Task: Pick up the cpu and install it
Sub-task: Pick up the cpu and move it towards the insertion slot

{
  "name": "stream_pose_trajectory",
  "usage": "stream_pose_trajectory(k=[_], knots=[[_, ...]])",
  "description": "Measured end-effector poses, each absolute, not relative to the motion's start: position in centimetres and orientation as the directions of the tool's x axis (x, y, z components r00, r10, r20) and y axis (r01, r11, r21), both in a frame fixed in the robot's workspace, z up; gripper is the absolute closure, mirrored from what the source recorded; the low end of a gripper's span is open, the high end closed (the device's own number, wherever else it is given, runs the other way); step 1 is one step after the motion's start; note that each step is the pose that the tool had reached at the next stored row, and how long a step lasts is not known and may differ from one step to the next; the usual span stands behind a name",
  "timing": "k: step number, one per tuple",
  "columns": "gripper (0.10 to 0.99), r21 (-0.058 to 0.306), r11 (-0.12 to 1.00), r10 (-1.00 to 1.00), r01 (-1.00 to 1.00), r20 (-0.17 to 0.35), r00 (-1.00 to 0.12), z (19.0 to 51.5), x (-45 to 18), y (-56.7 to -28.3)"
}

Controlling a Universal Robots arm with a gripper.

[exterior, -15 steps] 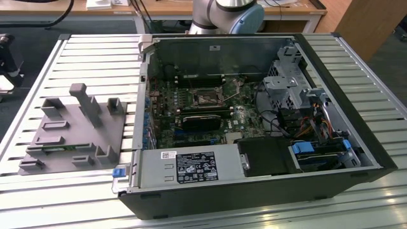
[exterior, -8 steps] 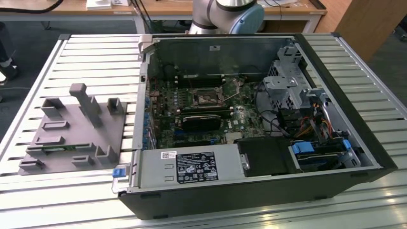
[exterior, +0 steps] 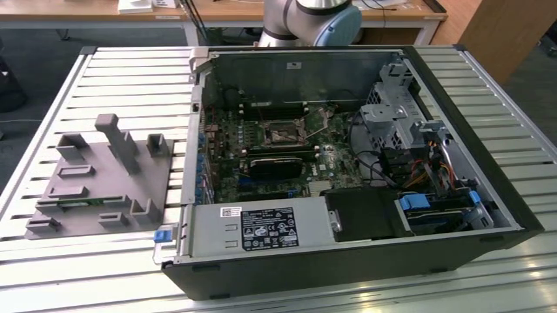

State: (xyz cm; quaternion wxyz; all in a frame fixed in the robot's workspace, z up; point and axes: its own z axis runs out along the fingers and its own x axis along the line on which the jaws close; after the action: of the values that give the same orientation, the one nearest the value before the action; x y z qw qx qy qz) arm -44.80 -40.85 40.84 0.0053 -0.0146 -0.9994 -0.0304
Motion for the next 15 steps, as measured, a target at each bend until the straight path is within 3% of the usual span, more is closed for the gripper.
stream_pose_trajectory(k=[15], knots=[[0.553, 0.067, 0.997, 0.029, 0.029, 0.012, -1.000, 41.4, -40.5, -40.8]])
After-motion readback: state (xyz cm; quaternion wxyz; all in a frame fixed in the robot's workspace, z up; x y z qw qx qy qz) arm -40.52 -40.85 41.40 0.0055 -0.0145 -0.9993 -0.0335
